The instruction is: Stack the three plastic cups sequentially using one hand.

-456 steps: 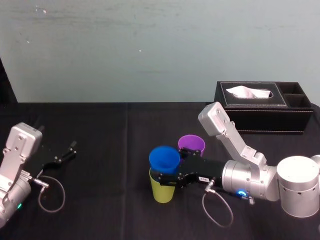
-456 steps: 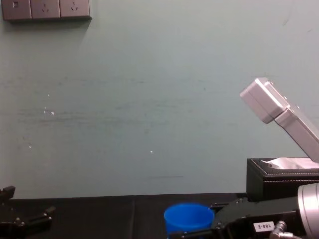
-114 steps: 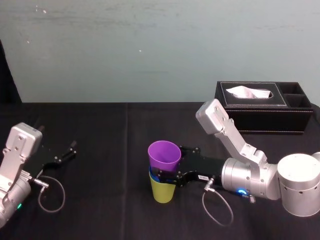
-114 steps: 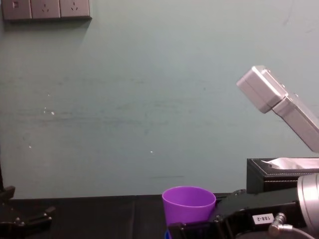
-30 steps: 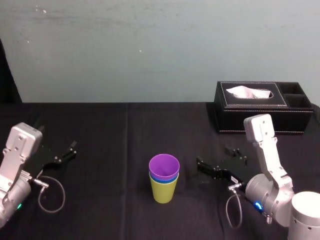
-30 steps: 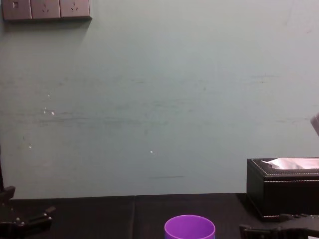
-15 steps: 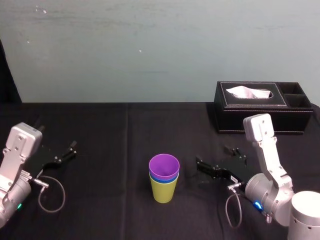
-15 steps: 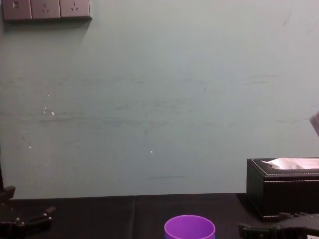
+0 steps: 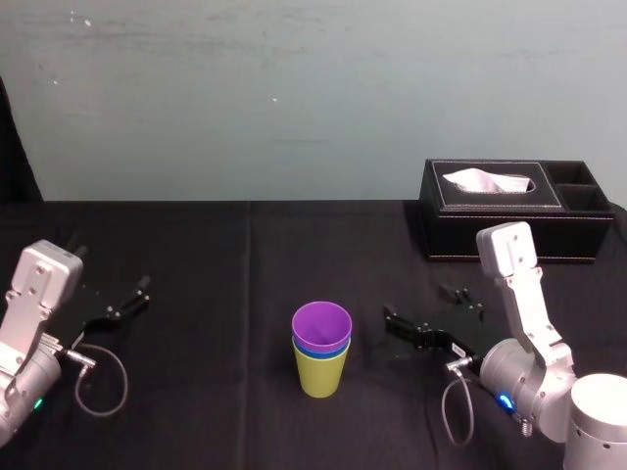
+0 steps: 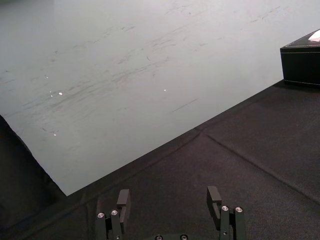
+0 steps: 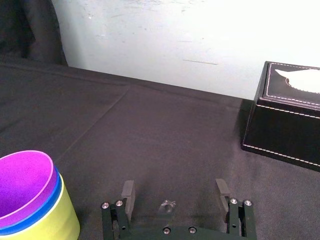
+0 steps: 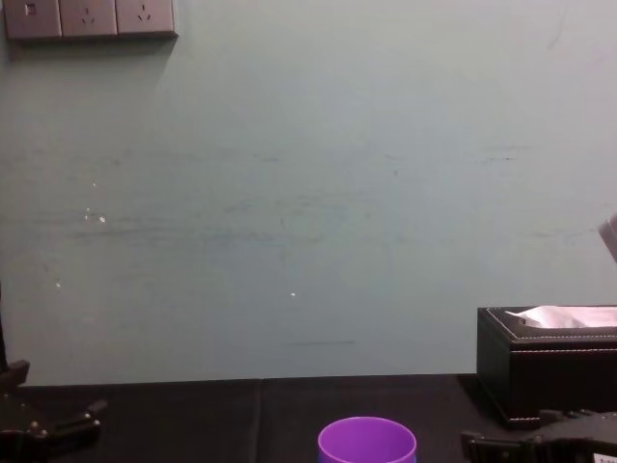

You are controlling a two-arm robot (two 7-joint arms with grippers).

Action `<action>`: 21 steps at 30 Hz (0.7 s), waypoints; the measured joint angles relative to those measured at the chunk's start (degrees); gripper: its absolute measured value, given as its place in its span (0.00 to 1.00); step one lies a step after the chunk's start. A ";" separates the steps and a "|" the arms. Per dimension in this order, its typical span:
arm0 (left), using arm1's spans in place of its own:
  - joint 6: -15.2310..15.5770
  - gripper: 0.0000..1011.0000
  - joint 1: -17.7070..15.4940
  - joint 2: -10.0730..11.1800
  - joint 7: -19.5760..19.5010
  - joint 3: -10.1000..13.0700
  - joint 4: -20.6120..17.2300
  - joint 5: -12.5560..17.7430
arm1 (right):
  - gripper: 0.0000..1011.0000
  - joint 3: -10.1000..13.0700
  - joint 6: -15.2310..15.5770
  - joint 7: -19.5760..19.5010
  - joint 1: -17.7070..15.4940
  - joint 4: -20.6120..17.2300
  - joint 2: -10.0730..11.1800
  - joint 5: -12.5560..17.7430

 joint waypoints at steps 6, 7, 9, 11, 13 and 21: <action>0.00 0.99 0.00 0.00 0.00 0.00 0.00 0.00 | 0.99 0.00 -0.01 -0.02 0.00 -0.01 0.00 -0.01; 0.00 0.99 0.00 0.00 0.00 0.00 0.00 0.00 | 0.99 0.00 -0.01 -0.02 0.00 0.00 0.00 -0.01; 0.00 0.99 0.00 0.00 0.00 0.00 0.00 0.00 | 0.99 0.00 -0.01 -0.03 0.00 -0.01 0.00 -0.01; 0.00 0.99 0.00 0.00 0.00 0.00 0.00 0.00 | 0.99 0.00 -0.01 -0.04 0.00 -0.01 0.00 -0.01; 0.00 0.99 0.00 0.00 0.00 0.00 0.00 0.00 | 0.99 0.00 -0.01 -0.04 0.00 -0.01 0.00 -0.01; 0.00 0.99 0.00 0.00 0.00 0.00 0.00 0.00 | 0.99 0.00 -0.01 -0.04 0.00 0.00 0.00 -0.01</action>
